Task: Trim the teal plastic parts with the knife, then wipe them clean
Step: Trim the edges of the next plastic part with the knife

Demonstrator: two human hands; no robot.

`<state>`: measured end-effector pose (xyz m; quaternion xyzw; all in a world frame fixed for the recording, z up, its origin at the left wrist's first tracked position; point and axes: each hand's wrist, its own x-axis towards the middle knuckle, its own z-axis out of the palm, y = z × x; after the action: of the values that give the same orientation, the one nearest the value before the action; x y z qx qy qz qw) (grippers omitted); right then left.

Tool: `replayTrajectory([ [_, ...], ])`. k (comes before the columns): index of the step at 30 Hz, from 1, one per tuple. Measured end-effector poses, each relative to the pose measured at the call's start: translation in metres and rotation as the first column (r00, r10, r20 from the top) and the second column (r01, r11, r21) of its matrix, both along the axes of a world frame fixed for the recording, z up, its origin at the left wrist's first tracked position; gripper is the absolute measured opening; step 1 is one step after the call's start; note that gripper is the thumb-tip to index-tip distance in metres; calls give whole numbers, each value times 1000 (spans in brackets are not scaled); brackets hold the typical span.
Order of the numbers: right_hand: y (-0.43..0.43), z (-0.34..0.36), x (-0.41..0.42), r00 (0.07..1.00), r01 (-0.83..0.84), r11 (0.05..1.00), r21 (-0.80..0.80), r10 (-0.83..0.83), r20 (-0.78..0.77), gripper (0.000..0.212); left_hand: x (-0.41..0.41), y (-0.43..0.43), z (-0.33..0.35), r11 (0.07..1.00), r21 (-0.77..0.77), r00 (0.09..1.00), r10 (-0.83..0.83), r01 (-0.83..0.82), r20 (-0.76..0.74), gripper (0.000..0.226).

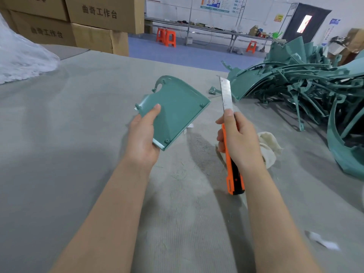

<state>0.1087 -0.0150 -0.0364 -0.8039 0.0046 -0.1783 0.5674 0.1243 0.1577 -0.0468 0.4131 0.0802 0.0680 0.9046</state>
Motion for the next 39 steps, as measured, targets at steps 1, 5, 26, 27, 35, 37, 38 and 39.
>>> replayTrajectory([
  [1, 0, 0, 0, 1000, 2, 1000, 20, -2, -1, 41, 0, 0, 0, 1000, 16, 1000, 0, 0, 3, 22],
  [5, 0, -2, 1, 1000, -12, 1000, -5, 12, -6, 45, -1, -2, 2, 998, 66, 1000, -6, 5, 10, 23],
  [26, 10, -30, 13, 961, -119, 932, -343, 21, -277, 16, -3, 9, 5, 977, -70, 979, 200, -202, -32, 28],
  [27, 8, -30, 14, 964, -88, 949, -302, 4, -266, 17, -3, 9, 5, 977, -71, 980, 198, -200, -33, 27],
  [35, -2, -24, 15, 982, 71, 977, -201, -104, -159, 24, -3, 8, 6, 976, -78, 978, 203, -206, -43, 27],
  [37, 0, -20, 12, 975, 5, 956, -294, -70, -213, 40, -2, 7, 5, 976, -70, 978, 204, -207, -51, 27],
  [38, 1, -18, 9, 965, -51, 932, -360, -47, -258, 46, -2, 7, 5, 976, -65, 977, 204, -208, -56, 27],
  [39, 2, -17, 7, 950, -116, 895, -431, -27, -311, 48, -2, 7, 5, 976, -61, 977, 207, -210, -60, 27],
])
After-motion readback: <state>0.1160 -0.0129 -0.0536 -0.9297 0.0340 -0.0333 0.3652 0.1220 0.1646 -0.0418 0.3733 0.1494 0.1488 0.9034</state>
